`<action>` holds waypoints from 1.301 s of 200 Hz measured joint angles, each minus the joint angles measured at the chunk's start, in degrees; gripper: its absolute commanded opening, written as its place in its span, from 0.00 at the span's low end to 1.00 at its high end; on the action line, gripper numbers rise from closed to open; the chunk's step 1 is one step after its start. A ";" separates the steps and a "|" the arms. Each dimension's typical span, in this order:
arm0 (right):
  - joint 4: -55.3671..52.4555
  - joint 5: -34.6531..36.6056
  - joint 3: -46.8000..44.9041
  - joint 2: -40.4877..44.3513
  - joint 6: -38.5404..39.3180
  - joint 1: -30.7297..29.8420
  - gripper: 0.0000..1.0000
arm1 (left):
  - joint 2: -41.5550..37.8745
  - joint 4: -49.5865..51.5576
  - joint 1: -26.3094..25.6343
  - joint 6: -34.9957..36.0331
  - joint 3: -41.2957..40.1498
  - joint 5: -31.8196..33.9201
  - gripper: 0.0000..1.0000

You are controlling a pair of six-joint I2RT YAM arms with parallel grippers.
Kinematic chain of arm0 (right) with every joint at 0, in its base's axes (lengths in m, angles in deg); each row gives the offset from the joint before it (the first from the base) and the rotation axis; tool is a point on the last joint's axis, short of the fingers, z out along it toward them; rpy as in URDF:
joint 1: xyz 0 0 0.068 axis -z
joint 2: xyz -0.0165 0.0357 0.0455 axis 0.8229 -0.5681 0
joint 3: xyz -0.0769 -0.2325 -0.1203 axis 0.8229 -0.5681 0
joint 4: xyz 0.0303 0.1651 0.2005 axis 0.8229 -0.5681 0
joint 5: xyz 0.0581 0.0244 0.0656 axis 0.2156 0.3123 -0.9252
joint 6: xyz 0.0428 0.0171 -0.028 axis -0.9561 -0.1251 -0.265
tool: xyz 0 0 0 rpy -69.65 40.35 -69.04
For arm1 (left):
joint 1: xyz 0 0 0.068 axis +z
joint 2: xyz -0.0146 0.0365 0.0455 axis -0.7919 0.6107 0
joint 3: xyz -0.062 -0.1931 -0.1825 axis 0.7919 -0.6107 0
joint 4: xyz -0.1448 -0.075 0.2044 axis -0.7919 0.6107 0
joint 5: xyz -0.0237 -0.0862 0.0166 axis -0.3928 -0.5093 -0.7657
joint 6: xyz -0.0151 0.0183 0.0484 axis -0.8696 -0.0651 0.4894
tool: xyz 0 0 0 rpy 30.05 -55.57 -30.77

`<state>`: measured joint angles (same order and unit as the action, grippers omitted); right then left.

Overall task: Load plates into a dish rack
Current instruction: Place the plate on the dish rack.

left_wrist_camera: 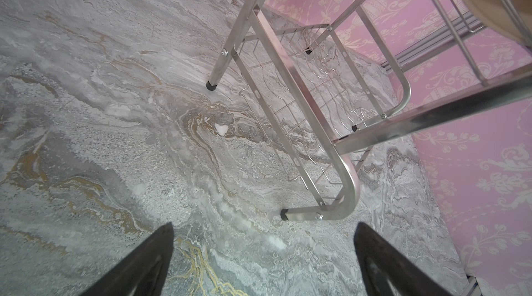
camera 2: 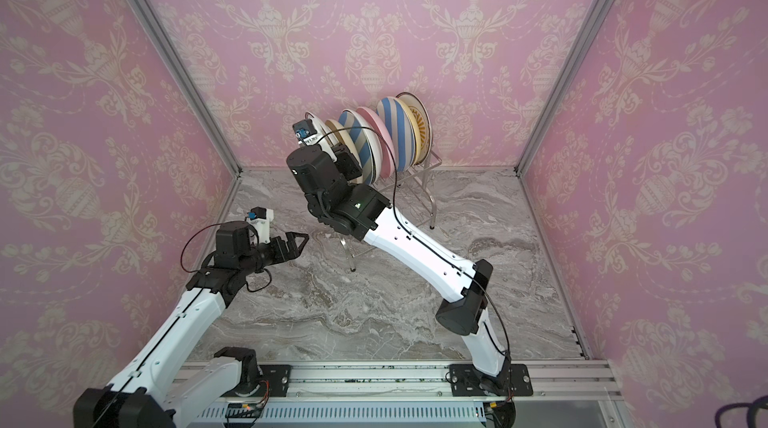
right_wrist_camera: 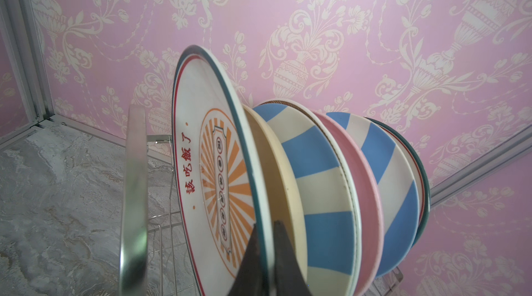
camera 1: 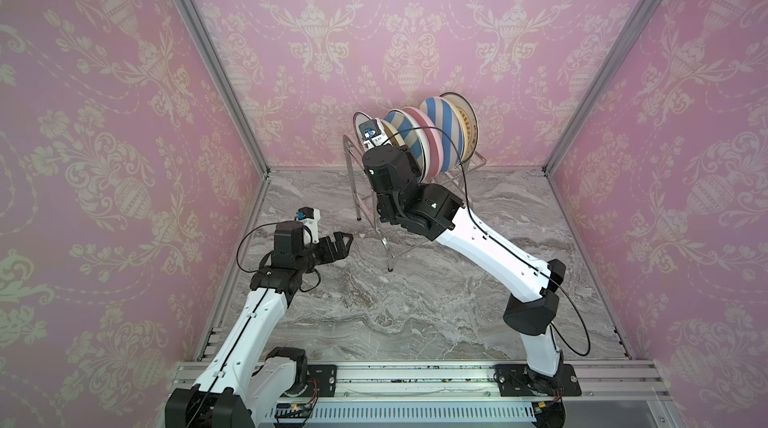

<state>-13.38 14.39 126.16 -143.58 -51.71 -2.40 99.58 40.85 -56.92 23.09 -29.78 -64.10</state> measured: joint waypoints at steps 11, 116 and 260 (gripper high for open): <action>-0.13 0.35 0.02 -0.07 0.00 0.00 0.00 | 0.00 0.02 0.00 0.02 0.00 0.00 0.99; -3.96 0.11 0.22 -1.36 -4.96 0.68 0.01 | -0.07 0.39 0.00 0.61 -0.20 0.00 0.99; -5.68 -1.75 2.23 -1.36 -4.66 0.63 0.37 | -0.83 0.44 0.02 0.61 -0.20 0.44 0.99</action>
<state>-19.06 12.64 128.39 -144.93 -56.36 -1.76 98.75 41.28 -56.90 23.70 -29.98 -63.66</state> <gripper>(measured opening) 0.352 0.993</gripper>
